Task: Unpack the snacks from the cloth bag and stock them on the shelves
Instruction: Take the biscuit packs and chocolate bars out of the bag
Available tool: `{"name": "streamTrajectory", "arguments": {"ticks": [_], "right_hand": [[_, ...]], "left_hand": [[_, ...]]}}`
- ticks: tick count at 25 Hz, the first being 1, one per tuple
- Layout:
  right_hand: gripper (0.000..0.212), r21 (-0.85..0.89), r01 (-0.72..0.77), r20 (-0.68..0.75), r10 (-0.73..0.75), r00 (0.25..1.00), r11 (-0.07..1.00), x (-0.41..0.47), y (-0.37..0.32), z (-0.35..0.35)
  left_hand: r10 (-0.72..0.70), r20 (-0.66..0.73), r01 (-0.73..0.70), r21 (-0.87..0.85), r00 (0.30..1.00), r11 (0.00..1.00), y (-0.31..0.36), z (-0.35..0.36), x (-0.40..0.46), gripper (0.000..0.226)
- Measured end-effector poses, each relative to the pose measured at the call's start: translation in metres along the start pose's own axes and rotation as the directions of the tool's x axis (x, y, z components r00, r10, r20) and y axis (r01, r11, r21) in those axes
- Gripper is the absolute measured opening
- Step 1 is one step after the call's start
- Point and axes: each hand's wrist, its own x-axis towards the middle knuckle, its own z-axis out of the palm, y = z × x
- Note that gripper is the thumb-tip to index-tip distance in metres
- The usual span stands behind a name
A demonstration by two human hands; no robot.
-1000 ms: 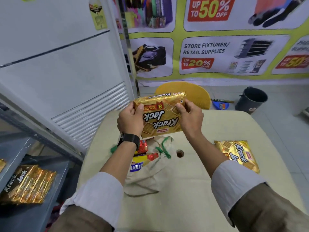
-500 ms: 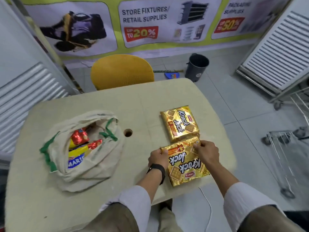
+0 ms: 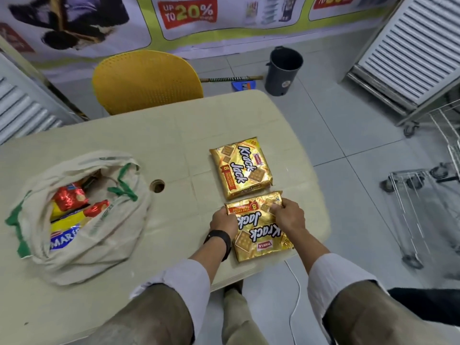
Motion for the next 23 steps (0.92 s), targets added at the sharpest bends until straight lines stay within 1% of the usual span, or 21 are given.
{"name": "streamTrajectory", "arguments": {"ticks": [2,3,5,6,7,8,9,10,11,13,14,17,18,20,22,23], "right_hand": [[0.023,0.0,0.008,0.036,-0.008,0.999,1.0,0.004,0.001,0.002],[0.027,-0.008,0.009,0.071,-0.008,0.997,1.0,0.007,0.0,0.002],[0.043,-0.05,-0.02,0.118,0.026,0.993,0.999,0.006,-0.007,0.004],[0.052,-0.093,-0.031,0.093,0.04,0.995,0.995,0.003,-0.018,0.006],[0.057,-0.131,-0.035,0.018,0.038,0.999,0.991,-0.001,-0.029,0.006],[0.057,-0.152,0.009,-0.073,-0.02,0.997,0.988,-0.008,-0.049,0.01],[0.054,-0.148,0.093,-0.151,-0.115,0.982,0.985,-0.016,-0.068,0.015],[0.051,-0.138,0.215,-0.183,-0.239,0.954,0.967,-0.027,-0.094,0.023],[0.05,-0.127,0.349,-0.17,-0.367,0.915,0.928,-0.04,-0.126,0.036],[0.047,-0.083,0.547,-0.089,-0.553,0.828,0.833,-0.067,-0.186,0.065],[0.046,-0.064,0.622,-0.028,-0.624,0.781,0.781,-0.084,-0.215,0.085],[0.043,-0.023,0.762,0.166,-0.75,0.641,0.647,-0.133,-0.28,0.149],[0.042,-0.023,0.793,0.226,-0.769,0.598,0.609,-0.145,-0.295,0.17],[0.04,-0.037,0.818,0.347,-0.76,0.55,0.574,-0.162,-0.312,0.204],[0.04,-0.057,0.808,0.458,-0.704,0.543,0.586,-0.176,-0.323,0.242],[0.039,-0.064,0.799,0.49,-0.679,0.547,0.598,-0.179,-0.326,0.255]], "left_hand": [[-0.026,0.031,0.025,0.015,0.999,1.0,0.001,0.003,0.004,0.05],[-0.036,0.055,0.035,0.024,0.998,0.999,0.004,0.002,0.006,0.052],[-0.037,0.11,0.032,0.044,0.993,0.999,0.009,-0.006,0.003,0.059],[-0.029,0.117,0.024,0.045,0.993,0.999,0.012,-0.018,0.001,0.064],[-0.019,0.111,0.015,0.036,0.994,0.999,0.014,-0.03,-0.003,0.068],[-0.002,0.079,0.002,-0.008,0.997,1.0,0.017,-0.05,-0.007,0.07],[0.02,0.036,-0.017,-0.07,0.999,0.997,0.019,-0.07,-0.01,0.068],[0.046,-0.033,-0.05,-0.147,0.998,0.988,0.019,-0.096,-0.014,0.063],[0.073,-0.12,-0.097,-0.213,0.99,0.972,0.019,-0.128,-0.019,0.057],[0.128,-0.289,-0.204,-0.252,0.949,0.946,0.019,-0.19,-0.028,0.046],[0.137,-0.367,-0.242,-0.257,0.92,0.936,0.016,-0.223,-0.033,0.042],[0.107,-0.542,-0.287,-0.259,0.833,0.923,-0.005,-0.312,-0.038,0.035],[0.081,-0.573,-0.278,-0.264,0.816,0.924,-0.017,-0.337,-0.037,0.034],[0.039,-0.582,-0.242,-0.277,0.812,0.93,-0.04,-0.369,-0.031,0.034],[0.023,-0.545,-0.189,-0.25,0.838,0.95,-0.063,-0.391,-0.018,0.038],[0.031,-0.521,-0.169,-0.22,0.853,0.961,-0.068,-0.394,-0.013,0.04]]}}
